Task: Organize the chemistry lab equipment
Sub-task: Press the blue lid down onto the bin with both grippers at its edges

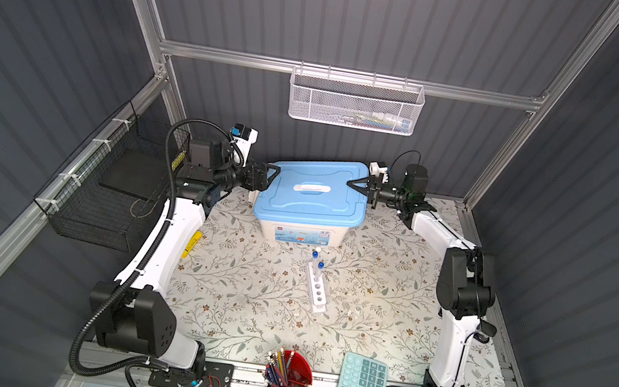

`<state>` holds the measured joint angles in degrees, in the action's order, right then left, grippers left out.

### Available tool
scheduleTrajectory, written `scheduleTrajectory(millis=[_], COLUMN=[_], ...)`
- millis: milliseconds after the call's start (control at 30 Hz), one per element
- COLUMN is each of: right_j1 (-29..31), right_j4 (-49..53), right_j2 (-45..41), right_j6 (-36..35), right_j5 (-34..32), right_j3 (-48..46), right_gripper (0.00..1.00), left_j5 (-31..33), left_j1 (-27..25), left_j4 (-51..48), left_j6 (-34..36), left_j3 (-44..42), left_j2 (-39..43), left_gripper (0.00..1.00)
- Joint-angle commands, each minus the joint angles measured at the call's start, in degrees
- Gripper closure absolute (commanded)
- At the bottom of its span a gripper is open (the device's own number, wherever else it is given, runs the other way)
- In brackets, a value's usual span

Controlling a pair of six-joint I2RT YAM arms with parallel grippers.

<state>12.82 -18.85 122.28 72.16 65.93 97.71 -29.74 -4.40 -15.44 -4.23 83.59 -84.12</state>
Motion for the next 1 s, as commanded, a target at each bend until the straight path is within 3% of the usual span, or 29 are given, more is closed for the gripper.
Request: scheduleTrajectory(millis=[0,367,667,967], right_j1=[0.4,0.4,0.3,0.1], right_j4=[-2.5,-2.0,4.7,5.6], right_j2=[1.0,6.9,9.4,12.7], right_j6=[0.3,1.6,-2.8,-2.6], right_j5=[0.9,2.6,4.1,4.8], right_j3=[2.9,8.5,12.6,15.9], right_gripper=[0.93,0.91,0.88,0.84], left_j5=[0.2,-0.5,-0.8,-1.8], left_j1=[0.4,0.3,0.3,0.3], left_j4=[-0.1,0.2,0.8,1.1], left_j6=[1.3,1.2,1.0,0.5], left_j3=[-0.7,-1.1,-1.2,-1.3], left_j2=[0.3,-0.4,-1.1,-1.9], left_gripper=[0.14,0.15,0.15,0.15])
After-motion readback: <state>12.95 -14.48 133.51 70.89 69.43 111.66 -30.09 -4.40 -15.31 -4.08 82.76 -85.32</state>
